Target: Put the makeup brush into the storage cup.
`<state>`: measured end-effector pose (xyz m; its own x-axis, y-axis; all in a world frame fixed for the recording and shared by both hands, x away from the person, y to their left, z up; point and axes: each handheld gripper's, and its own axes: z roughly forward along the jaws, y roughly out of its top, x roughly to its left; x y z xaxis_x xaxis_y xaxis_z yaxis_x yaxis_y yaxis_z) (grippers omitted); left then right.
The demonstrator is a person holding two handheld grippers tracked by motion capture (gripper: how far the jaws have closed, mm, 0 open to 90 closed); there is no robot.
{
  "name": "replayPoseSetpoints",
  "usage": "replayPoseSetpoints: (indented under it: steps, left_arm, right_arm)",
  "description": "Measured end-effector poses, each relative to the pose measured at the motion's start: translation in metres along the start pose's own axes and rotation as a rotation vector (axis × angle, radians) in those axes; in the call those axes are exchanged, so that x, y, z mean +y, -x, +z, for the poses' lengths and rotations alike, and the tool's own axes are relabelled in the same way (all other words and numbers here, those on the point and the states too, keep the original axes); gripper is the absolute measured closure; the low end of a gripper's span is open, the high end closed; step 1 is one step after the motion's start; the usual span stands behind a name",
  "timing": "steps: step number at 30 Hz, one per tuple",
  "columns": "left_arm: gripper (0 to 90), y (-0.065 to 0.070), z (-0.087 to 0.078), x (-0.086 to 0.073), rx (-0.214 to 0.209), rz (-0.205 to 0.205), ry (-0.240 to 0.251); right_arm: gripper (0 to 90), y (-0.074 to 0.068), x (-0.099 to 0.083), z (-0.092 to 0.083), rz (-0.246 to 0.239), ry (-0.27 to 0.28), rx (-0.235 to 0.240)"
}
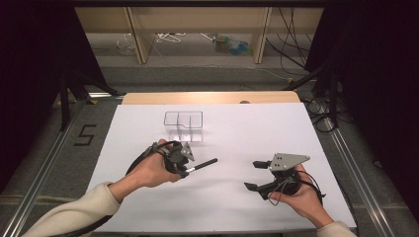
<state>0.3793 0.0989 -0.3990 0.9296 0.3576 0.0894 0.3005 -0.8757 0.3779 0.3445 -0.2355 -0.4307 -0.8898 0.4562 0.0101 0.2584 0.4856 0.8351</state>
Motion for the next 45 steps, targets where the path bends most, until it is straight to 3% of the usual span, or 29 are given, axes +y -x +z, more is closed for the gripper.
replayPoseSetpoints:
  steps: [1, 3, 18, 32, 45]
  left_arm:
    - [76.5, 0.002, 0.000, -0.001, -0.004, -0.011, 0.005]
    - [76.4, 0.004, -0.001, -0.001, -0.011, 0.021, -0.015]
    - [76.4, 0.024, -0.005, 0.015, -0.044, 0.100, -0.002]
    - [76.4, 0.039, -0.002, 0.027, -0.070, 0.174, 0.008]
    - [76.4, 0.046, -0.003, 0.031, -0.078, 0.199, 0.021]
  right_arm:
    - [23.6, 0.000, 0.000, 0.000, -0.001, -0.001, 0.002]
    - [23.5, 0.000, 0.001, 0.002, -0.007, 0.001, 0.016]
    - [23.4, -0.005, 0.006, 0.012, -0.026, 0.002, 0.098]
    - [24.0, -0.007, 0.011, 0.024, -0.040, -0.008, 0.131]
    - [26.0, -0.010, 0.016, 0.036, -0.056, -0.022, 0.167]
